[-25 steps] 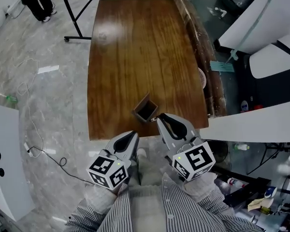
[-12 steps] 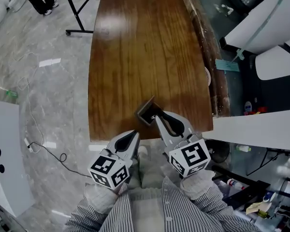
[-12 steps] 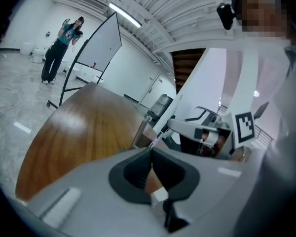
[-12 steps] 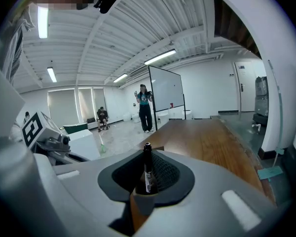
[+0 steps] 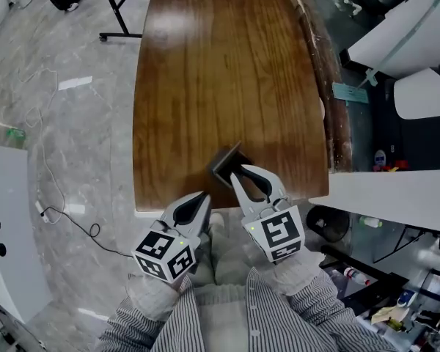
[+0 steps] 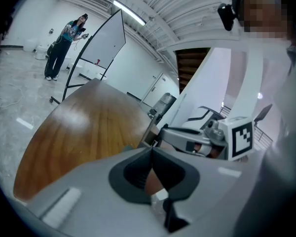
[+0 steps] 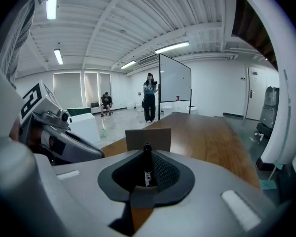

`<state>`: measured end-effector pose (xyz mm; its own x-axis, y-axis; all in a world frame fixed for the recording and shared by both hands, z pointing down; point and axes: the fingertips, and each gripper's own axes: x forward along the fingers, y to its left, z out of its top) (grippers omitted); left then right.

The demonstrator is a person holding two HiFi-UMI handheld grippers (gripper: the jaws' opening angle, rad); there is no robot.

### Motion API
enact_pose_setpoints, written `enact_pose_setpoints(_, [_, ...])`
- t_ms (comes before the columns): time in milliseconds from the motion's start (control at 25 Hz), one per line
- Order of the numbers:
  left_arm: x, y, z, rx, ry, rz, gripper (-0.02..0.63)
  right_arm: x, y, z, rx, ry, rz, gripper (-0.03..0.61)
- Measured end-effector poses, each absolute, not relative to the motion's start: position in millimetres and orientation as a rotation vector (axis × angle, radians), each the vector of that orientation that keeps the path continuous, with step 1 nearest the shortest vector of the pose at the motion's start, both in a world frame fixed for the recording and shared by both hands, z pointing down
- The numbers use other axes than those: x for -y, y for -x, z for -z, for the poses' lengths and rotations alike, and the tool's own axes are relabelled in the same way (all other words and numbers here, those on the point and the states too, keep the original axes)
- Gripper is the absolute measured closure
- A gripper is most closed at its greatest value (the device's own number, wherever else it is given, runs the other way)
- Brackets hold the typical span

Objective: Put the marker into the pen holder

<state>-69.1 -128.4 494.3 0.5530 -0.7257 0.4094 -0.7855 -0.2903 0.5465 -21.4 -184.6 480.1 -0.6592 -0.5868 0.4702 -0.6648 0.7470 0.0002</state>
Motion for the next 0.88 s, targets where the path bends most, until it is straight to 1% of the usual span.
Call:
enact_pose_setpoints(280, [129,69,-503,1.199,-2.052,-0.123,0.606,183,30,-490,2.537,-0.903,-0.292,0.532])
enact_pose_setpoints(640, [127,68,-503,1.192,-2.048,-0.124,0.606,171,43,-500,2.553,-0.812,-0.334,0.509])
enact_pose_setpoints(680, [125,68,-503,1.193,-2.045,-0.124,0.606,170,44,-502,2.542,-0.799,-0.336,0.503])
enact_pose_setpoints(760, [123,69,-505,1.197,-2.039,-0.126,0.606,168,46,-505,2.535,-0.787,-0.338,0.46])
enact_pose_setpoints(880, [120,73,-507,1.209,-2.031,-0.125,0.606,166,46,-505,2.535,-0.79,-0.331,0.459])
